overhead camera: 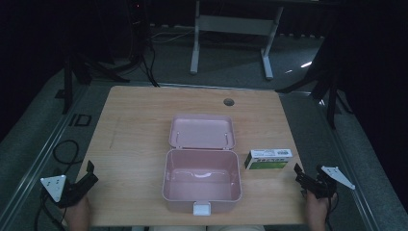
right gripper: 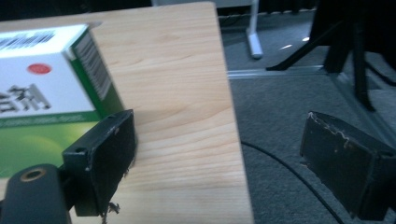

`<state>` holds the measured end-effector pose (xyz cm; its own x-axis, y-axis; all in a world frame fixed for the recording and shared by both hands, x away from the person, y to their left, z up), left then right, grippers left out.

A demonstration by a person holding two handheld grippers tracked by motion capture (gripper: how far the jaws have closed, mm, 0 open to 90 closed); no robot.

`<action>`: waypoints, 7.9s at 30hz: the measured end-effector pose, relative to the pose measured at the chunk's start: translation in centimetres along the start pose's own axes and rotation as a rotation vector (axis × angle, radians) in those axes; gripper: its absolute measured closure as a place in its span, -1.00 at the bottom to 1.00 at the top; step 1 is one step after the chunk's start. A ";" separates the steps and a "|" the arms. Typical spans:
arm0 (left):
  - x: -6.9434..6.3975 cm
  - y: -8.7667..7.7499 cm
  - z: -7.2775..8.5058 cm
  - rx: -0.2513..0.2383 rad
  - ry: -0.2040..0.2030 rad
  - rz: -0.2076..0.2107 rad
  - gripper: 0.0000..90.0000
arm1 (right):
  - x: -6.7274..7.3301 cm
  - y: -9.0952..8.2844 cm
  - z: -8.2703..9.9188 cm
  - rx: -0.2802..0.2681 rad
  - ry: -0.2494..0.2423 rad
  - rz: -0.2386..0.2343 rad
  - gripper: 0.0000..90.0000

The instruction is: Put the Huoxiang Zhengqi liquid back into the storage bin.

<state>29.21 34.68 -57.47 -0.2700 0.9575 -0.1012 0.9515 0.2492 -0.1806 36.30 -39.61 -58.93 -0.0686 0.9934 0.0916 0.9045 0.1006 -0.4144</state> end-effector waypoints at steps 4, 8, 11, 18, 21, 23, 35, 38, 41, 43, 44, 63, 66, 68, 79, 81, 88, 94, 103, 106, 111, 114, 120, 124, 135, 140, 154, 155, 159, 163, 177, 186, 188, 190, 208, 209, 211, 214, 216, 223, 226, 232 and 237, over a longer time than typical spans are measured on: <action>-0.1 0.0 0.0 0.002 0.004 0.002 -0.95 | 0.6 0.2 0.2 0.029 -0.023 -0.077 -0.77; -0.2 0.0 0.0 0.003 0.006 0.008 -0.95 | 1.8 0.0 0.5 0.078 -0.077 -0.193 -0.77; -0.3 0.0 0.1 0.005 0.015 0.007 -0.95 | 2.4 -0.1 0.8 0.113 -0.115 -0.263 -0.70; -0.7 0.1 0.2 0.013 0.043 0.015 -0.95 | 4.0 -0.9 2.6 0.286 -0.265 -0.461 -0.72; -0.8 0.1 0.2 0.019 0.050 0.019 -0.95 | 4.4 -1.2 2.7 0.319 -0.313 -0.485 -0.72; -0.8 0.1 0.3 0.020 0.051 0.022 -0.95 | 5.1 -1.6 2.9 0.378 -0.382 -0.523 -0.72; -1.0 0.1 0.4 0.030 0.046 0.048 -0.95 | 7.2 -2.8 3.3 0.603 -0.598 -0.669 -0.72; -1.1 0.1 0.4 0.031 0.049 0.049 -0.95 | 7.7 -3.0 3.7 0.687 -0.697 -0.675 -0.72; -1.1 0.1 0.4 0.032 0.052 0.050 -0.95 | 7.9 -3.1 4.0 0.735 -0.760 -0.671 -0.72; -1.1 0.1 0.4 0.033 0.052 0.052 -0.95 | 8.2 -3.3 4.2 0.791 -0.823 -0.663 -0.72; -1.1 0.2 0.4 0.034 0.054 0.052 -0.95 | 8.3 -3.3 4.1 0.805 -0.838 -0.657 -0.72; -1.2 0.2 0.5 0.040 0.060 0.063 -0.95 | 10.0 -4.0 2.6 1.050 -1.049 -0.639 -0.70; -1.3 0.2 0.5 0.040 0.059 0.065 -0.95 | 10.3 -4.3 2.7 1.083 -1.081 -0.656 -0.70; -1.3 0.2 0.5 0.041 0.058 0.068 -0.95 | 11.1 -4.8 3.0 1.104 -1.116 -0.703 -0.71; -1.3 0.2 0.6 0.047 0.056 0.074 -0.95 | 13.4 -6.0 1.8 1.060 -1.197 -0.792 -0.70; -1.3 0.2 0.6 0.049 0.056 0.074 -0.95 | 13.6 -5.9 1.2 1.055 -1.199 -0.778 -0.70; -1.4 0.3 0.6 0.051 0.056 0.078 -0.95 | 14.5 -5.3 -0.4 1.015 -1.246 -0.748 -0.70; -1.4 0.3 0.6 0.053 0.056 0.082 -0.95 | 15.1 -5.2 -2.0 0.980 -1.239 -0.765 -0.71; -1.5 0.3 0.7 0.061 0.059 0.090 -0.95 | 15.0 -3.6 -7.4 0.914 -1.261 -0.726 -0.57; -1.5 0.4 0.7 0.061 0.057 0.089 -0.95 | 14.7 -3.0 -8.1 0.913 -1.272 -0.708 -0.56; -1.5 0.4 0.7 0.064 0.058 0.090 -0.95 | 14.5 -1.3 -9.1 0.902 -1.280 -0.688 -0.49; -1.5 0.4 0.7 0.066 0.060 0.090 -0.95 | 14.4 -0.3 -9.0 0.903 -1.308 -0.665 -0.46; -1.5 0.4 0.8 0.067 0.059 0.092 -0.95 | 13.6 1.8 -8.2 0.915 -1.346 -0.626 -0.32; -1.6 0.4 0.8 0.071 0.066 0.092 -0.95 | 13.3 2.6 -7.4 0.944 -1.346 -0.633 -0.24; -1.7 0.5 0.9 0.077 0.068 0.097 -0.95 | 13.3 3.9 -5.7 0.969 -1.394 -0.660 -0.01; -1.7 0.5 0.9 0.079 0.068 0.100 -0.95 | 13.2 4.3 -5.1 0.981 -1.389 -0.667 0.04; -1.7 0.5 0.9 0.081 0.066 0.102 -0.95 | 13.1 4.4 -4.6 1.008 -1.365 -0.664 0.32; -1.7 0.5 0.9 0.081 0.066 0.102 -0.95 | 13.1 4.4 -4.6 1.014 -1.360 -0.664 0.34; -1.7 0.5 0.9 0.082 0.063 0.103 -0.95 | 13.0 4.2 -4.6 1.054 -1.325 -0.650 0.35; -1.7 0.5 0.9 0.082 0.063 0.104 -0.95 | 13.0 3.9 -4.7 1.067 -1.305 -0.649 0.36; -1.8 0.5 0.9 0.084 0.069 0.103 -0.95 | 13.2 1.4 -6.2 1.115 -1.289 -0.648 0.36; -1.8 0.5 0.9 0.084 0.075 0.102 -0.95 | 13.9 -1.3 -8.3 1.112 -1.290 -0.657 0.37; -1.8 0.5 0.9 0.084 0.074 0.101 -0.95 | 14.1 -1.8 -8.7 1.109 -1.292 -0.655 0.37; -1.8 0.5 0.9 0.084 0.073 0.101 -0.95 | 14.2 -2.1 -9.0 1.107 -1.297 -0.655 0.37; -1.8 0.5 0.9 0.085 0.070 0.105 -0.95 | 17.0 -7.3 -13.4 1.102 -1.315 -0.616 0.37; -1.8 0.5 0.9 0.085 0.070 0.105 -0.95 | 17.7 -7.8 -14.0 1.097 -1.309 -0.619 0.37; -1.8 0.4 0.9 0.084 0.070 0.105 -0.95 | 18.4 -8.2 -14.3 1.090 -1.306 -0.625 0.37; -1.8 0.4 0.9 0.084 0.068 0.105 -0.95 | 19.4 -8.8 -14.6 1.080 -1.312 -0.646 0.37; -1.8 0.4 0.9 0.085 0.069 0.104 -0.95 | 20.2 -9.1 -14.9 1.067 -1.323 -0.655 0.37; -1.8 0.4 0.9 0.085 0.072 0.106 -0.95 | 22.9 -10.2 -15.7 1.044 -1.350 -0.675 0.37; -1.8 0.4 0.9 0.086 0.075 0.107 -0.95 | 23.7 -10.4 -15.8 1.043 -1.361 -0.675 0.37; -1.8 0.4 0.9 0.084 0.074 0.109 -0.95 | 26.0 -10.9 -15.5 1.044 -1.381 -0.698 0.37; -1.8 0.4 0.9 0.085 0.072 0.110 -0.95 | 28.4 -11.0 -15.1 1.034 -1.397 -0.726 0.37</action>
<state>29.93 32.91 -58.27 -0.1506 0.9871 -0.0545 0.9580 0.1321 -0.2547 30.78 -13.36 -38.08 -0.9998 0.0185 -0.0077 0.0063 -0.0747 -0.9972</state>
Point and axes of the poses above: each handheld gripper's, and its own axes: y roughly forward along the jaws, z roughly out of its underside, x roughly to its left, the point moved 9 cm from there along y, roughly forward along the jaws
